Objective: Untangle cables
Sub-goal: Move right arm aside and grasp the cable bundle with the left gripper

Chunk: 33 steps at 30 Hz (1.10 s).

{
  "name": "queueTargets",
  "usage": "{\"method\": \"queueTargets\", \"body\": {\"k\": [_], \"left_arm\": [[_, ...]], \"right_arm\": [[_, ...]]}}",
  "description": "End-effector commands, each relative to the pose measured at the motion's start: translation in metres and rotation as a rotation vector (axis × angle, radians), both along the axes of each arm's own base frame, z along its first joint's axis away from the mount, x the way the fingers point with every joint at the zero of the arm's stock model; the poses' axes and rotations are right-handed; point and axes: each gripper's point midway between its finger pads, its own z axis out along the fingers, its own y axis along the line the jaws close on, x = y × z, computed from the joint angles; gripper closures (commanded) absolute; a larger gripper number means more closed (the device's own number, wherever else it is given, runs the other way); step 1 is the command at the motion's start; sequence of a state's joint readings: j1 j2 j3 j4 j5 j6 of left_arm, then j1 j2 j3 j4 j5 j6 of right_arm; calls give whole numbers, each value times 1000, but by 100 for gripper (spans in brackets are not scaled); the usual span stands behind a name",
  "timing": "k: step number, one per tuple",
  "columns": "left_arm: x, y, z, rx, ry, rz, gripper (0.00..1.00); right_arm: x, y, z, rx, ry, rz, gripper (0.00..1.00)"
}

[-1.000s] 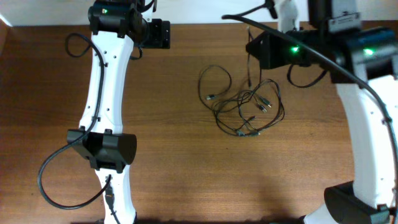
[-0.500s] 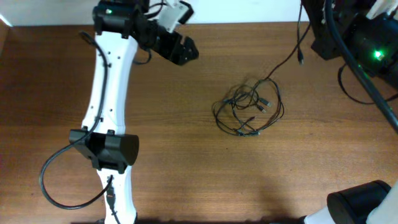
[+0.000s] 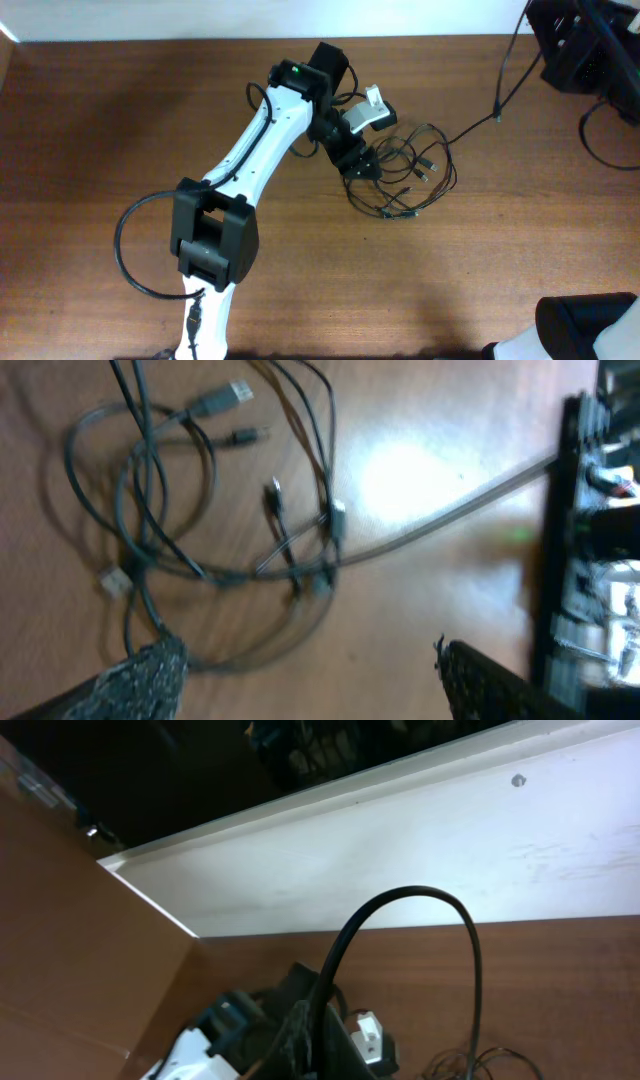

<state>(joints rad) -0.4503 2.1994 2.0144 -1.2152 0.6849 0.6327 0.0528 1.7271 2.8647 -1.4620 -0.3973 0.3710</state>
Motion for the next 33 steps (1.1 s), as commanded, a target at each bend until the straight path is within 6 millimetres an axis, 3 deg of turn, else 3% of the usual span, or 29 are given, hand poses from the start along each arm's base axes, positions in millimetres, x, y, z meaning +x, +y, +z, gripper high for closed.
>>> {"method": "queueTargets", "body": {"k": [1, 3, 9, 13, 15, 20, 23, 30, 33], "left_arm": [[-5, -14, 0, -134, -13, -71, 16], [-16, -21, 3, -228, -49, -177, 16], [-31, -17, -26, -259, -180, -370, 15], [-26, -20, -40, -276, -237, -384, 15], [-21, -25, -39, -288, -276, -393, 22], [-15, -28, -46, -233, -329, -411, 21], [-14, -30, -48, -233, -338, -412, 22], [-12, -34, -77, -248, -297, -411, 30], [-12, -37, -76, -272, -296, -413, 32]], "right_arm": [[1, 0, 0, 8, 1, 7, 96], [2, 0, -1, 6, 4, 8, 96], [2, 0, -3, 5, 13, 8, 96], [3, 0, -4, 5, 17, 8, 96], [4, 0, -6, 5, 24, 8, 96], [8, 0, -10, 5, 38, 9, 96], [8, 0, -10, 5, 40, 9, 96], [8, 0, -10, 8, 42, 8, 96], [8, 0, -10, 8, 42, 8, 96]]}}
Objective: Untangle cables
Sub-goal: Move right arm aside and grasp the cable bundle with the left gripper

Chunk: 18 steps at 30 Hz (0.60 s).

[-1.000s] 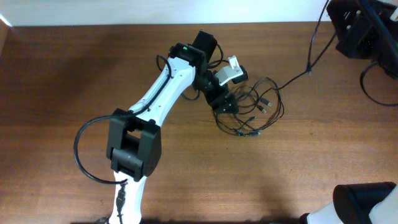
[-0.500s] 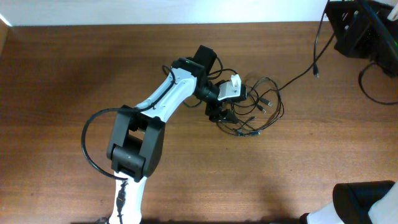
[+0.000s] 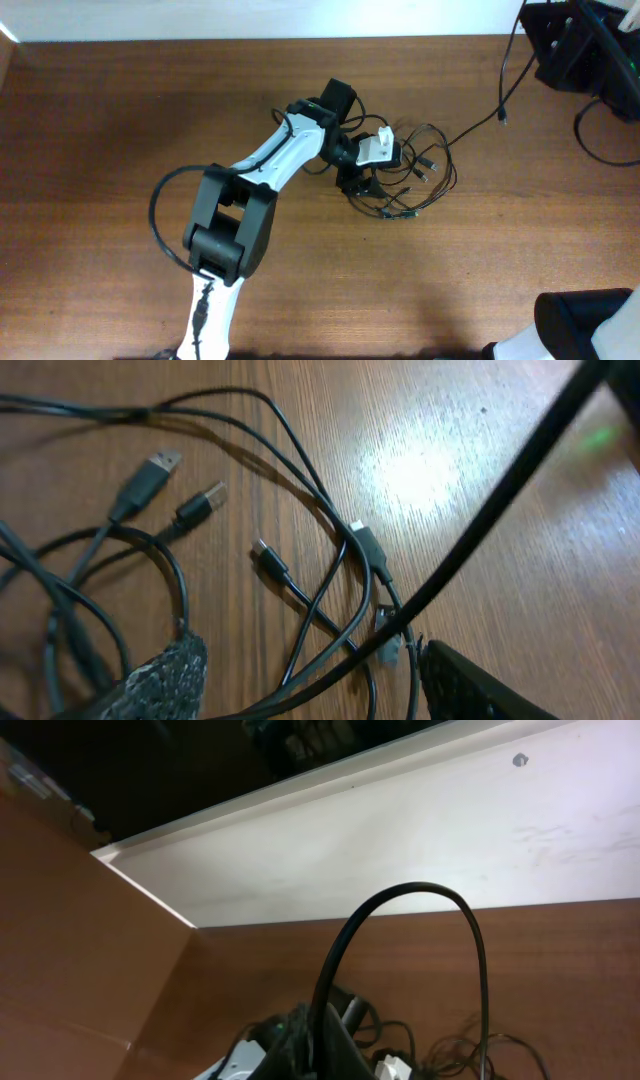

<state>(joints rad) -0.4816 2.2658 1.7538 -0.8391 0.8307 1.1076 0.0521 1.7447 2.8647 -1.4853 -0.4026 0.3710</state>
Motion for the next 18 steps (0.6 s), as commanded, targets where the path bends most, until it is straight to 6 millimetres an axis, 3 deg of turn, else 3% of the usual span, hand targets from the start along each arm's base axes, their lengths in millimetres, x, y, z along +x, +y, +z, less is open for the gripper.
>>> {"method": "queueTargets", "body": {"k": [1, 3, 5, 9, 13, 18], "left_arm": [[-3, -5, -2, -36, 5, -22, 34], [-2, -5, -2, -38, 2, -22, 39], [0, -8, -2, -46, -13, -24, 50], [-10, -18, -2, -46, -14, -53, 53], [-10, -18, -5, -25, -25, -54, 79], [-12, -21, -1, -48, -18, -60, 100]], "right_arm": [[2, 0, 0, 8, 1, 3, 96], [2, 0, 0, 8, 1, 3, 96], [2, 0, 0, 9, 1, 3, 96], [2, 0, 0, 8, 1, 3, 96], [2, 0, 0, 9, 2, 3, 96], [2, 0, 0, 9, 2, 3, 96]]}}
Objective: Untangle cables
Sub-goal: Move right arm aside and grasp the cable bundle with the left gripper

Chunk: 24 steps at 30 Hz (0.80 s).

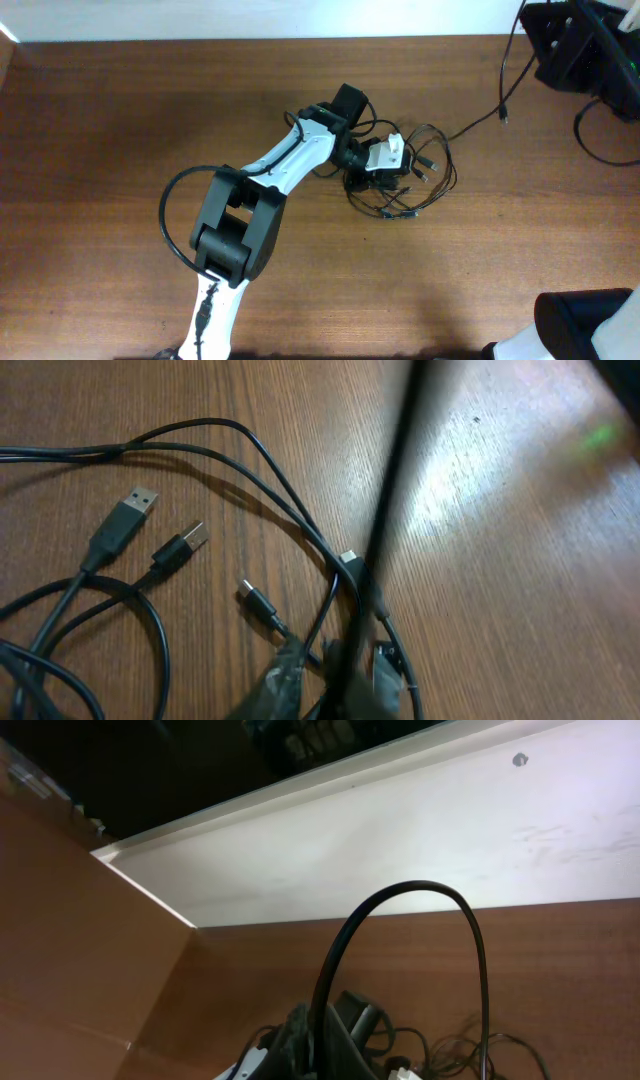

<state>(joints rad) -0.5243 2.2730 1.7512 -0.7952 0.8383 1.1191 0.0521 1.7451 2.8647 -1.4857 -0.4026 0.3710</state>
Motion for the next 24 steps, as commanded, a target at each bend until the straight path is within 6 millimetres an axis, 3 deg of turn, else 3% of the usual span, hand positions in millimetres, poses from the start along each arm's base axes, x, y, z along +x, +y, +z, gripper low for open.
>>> {"method": "queueTargets", "body": {"k": [1, 9, 12, 13, 16, 19, 24], "left_arm": [[-5, -4, 4, -47, 31, -16, 100], [-12, -25, 58, -258, 161, -39, 100], [0, -35, 92, -276, 250, 31, 100], [-1, -38, 112, -327, 279, 14, 100], [-1, -42, 141, -389, 310, -8, 100], [3, -44, 153, -374, 364, 31, 100], [35, -37, 181, -269, 552, 288, 100]], "right_arm": [[2, 0, 0, 9, 1, 3, 96], [2, 0, -1, 11, 9, 2, 96], [1, 0, -2, 11, 14, 2, 96], [1, -1, -4, 11, 20, 1, 96], [0, -1, -6, 10, 31, 1, 96], [-1, -1, -7, 9, 37, 1, 96], [-1, -1, -8, 9, 39, 1, 96]]}}
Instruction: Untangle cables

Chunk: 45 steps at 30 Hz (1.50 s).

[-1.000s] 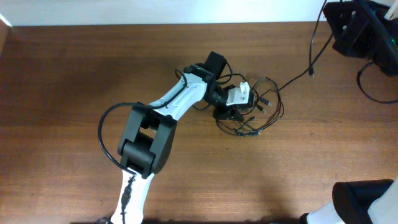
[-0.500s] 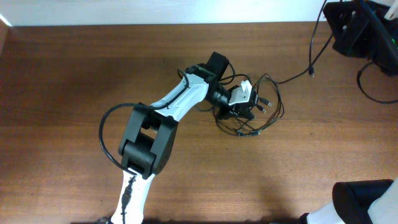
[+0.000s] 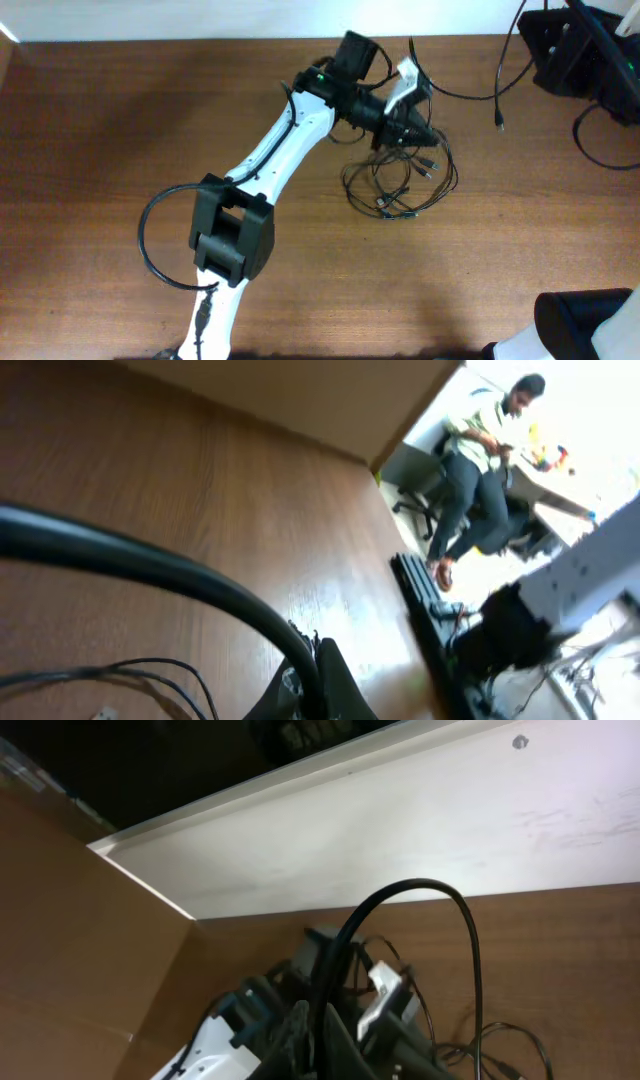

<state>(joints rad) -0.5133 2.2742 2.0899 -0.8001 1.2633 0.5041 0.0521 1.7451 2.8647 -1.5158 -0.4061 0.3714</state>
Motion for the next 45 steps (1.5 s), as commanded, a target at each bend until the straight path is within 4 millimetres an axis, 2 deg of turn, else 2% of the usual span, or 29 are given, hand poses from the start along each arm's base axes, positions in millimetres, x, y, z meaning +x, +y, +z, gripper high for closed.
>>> {"method": "queueTargets", "body": {"k": [1, 3, 6, 8, 12, 16, 20, 23, 27, 30, 31, 32, 36, 37, 40, 42, 43, 45], "left_arm": [[24, 8, 29, 76, 158, 146, 100], [26, 10, 41, 70, 138, 162, 100], [37, 22, 57, 159, 45, 313, 100], [44, 39, 81, 216, -68, 448, 100], [33, 58, 131, 167, -158, 500, 100], [26, 79, 163, 129, -204, 538, 100], [20, 102, 195, 89, -257, 584, 100], [17, 128, 220, 62, -298, 639, 100], [16, 154, 235, 53, -322, 697, 100], [28, 168, 224, 127, -314, 785, 100], [38, 179, 214, 195, -314, 861, 100], [49, 198, 198, 305, -316, 974, 100], [59, 246, 165, 564, -311, 1172, 100], [56, 254, 157, 624, -314, 1177, 100], [43, 258, 130, 760, -356, 1042, 100], [37, 260, 105, 837, -291, 992, 100], [38, 263, 82, 891, -220, 959, 100], [42, 271, 75, 884, -155, 982, 100]], "right_arm": [[2, -1, -2, 9, 13, -2, 96], [1, -1, -3, 9, 17, -2, 96], [1, -1, -3, 8, 17, -2, 96], [1, -1, -3, 8, 17, -2, 96], [1, -1, -4, 8, 20, -2, 96], [-1, -2, -10, 0, 44, -2, 96], [-1, -2, -21, -4, 94, -6, 96], [2, -2, -35, -7, 152, -6, 96], [9, -2, -60, -30, 245, 5, 96], [17, 6, -72, -34, 284, 38, 96], [19, 10, -77, -37, 298, 49, 96], [21, 18, -84, -55, 314, 80, 96], [29, 34, -100, -71, 362, 125, 96], [32, 38, -104, -74, 372, 136, 96], [38, 55, -114, -83, 392, 176, 96], [41, 75, -123, -95, 409, 224, 96], [41, 106, -136, -114, 431, 297, 96], [42, 127, -149, -126, 458, 333, 96]]}}
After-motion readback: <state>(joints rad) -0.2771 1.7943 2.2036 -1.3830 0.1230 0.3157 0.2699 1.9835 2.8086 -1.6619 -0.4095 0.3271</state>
